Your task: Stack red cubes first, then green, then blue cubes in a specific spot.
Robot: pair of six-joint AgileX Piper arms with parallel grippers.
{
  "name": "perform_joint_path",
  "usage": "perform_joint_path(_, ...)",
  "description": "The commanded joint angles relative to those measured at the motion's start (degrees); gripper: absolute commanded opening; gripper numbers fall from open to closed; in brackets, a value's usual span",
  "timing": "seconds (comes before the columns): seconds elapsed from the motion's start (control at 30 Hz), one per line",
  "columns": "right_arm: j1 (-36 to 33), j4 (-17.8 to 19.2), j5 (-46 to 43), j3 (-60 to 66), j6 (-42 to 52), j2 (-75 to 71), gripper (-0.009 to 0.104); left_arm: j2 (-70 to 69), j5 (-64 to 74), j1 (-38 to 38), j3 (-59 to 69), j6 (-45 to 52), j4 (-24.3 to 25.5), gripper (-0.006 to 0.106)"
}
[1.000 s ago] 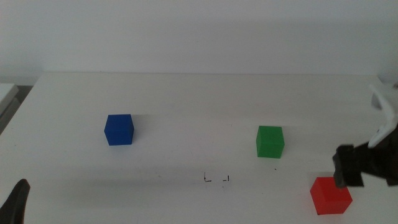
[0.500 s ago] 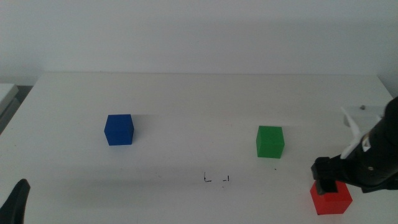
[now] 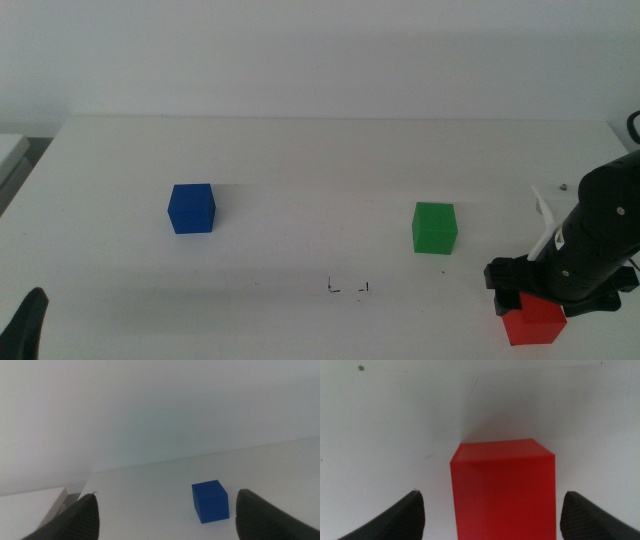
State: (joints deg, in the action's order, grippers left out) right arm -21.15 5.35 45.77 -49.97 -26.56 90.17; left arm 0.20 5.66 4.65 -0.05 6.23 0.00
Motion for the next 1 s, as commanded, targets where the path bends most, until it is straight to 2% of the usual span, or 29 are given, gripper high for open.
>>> perform_joint_path(0.0,0.64,0.93,-0.83,0.28,-0.65,0.79,0.093,-0.2,-0.78,-0.13,0.05,0.04,-0.39,0.094)
perform_joint_path(0.17,0.64,3.18,-1.12,0.28,-3.06,2.43,0.093,-0.2,-0.78,-0.13,0.05,0.04,-0.39,0.094)
perform_joint_path(0.37,0.64,3.3,-2.11,0.28,-3.67,3.76,0.088,-0.2,-0.78,-0.13,0.05,0.04,-0.39,0.094)
perform_joint_path(0.5,0.64,3.57,-2.22,0.28,-3.67,4.71,0.075,-0.2,-0.78,-0.13,0.05,0.04,-0.39,0.094)
perform_joint_path(0.77,0.64,3.24,-1.95,0.28,-4.04,4.82,0.026,-0.2,-0.78,-0.13,0.05,0.04,-0.39,0.094)
perform_joint_path(0.97,0.31,2.25,2.54,-0.25,-5.13,4.46,0.026,-0.2,-0.78,-0.13,0.05,0.04,-0.39,0.094)
